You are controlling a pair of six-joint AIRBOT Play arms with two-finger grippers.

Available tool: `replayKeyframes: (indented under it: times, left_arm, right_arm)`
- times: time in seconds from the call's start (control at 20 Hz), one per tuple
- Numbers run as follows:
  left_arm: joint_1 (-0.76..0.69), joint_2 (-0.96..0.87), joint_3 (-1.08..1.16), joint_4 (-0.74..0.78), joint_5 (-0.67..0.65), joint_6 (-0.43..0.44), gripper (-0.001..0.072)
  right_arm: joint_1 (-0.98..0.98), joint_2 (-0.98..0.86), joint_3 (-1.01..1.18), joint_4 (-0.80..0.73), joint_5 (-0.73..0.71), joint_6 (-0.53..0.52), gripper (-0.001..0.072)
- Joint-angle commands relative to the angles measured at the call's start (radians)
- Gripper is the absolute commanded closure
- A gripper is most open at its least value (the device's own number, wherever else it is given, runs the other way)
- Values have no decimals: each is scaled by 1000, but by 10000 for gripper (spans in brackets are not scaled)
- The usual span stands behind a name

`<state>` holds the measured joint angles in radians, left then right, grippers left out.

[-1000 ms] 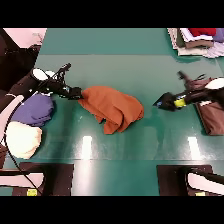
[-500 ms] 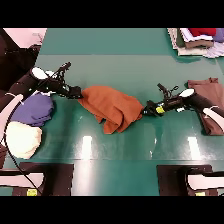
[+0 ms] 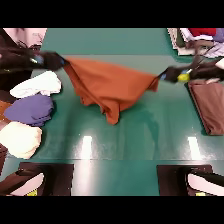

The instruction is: Fold the shirts.

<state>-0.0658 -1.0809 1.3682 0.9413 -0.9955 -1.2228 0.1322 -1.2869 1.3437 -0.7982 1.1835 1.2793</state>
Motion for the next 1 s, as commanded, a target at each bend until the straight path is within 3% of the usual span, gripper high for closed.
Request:
replayKeyframes:
  times: [0.0,0.3,0.5,0.75,0.95]
  left_arm:
    - [0,170,168,-11,-40,0,680]
    - [0,248,444,-76,-203,-1,680]
    - [0,243,452,-123,-286,-5,680]
    - [0,239,46,-121,-383,-34,680]
    - [-74,239,-432,-103,-285,31,680]
  right_arm:
    - [-31,131,272,-108,84,60,699]
    - [-30,216,573,-174,233,120,699]
    - [-30,171,674,-222,325,180,699]
    - [-20,47,540,-260,449,195,699]
    - [39,-30,285,-339,410,158,699]
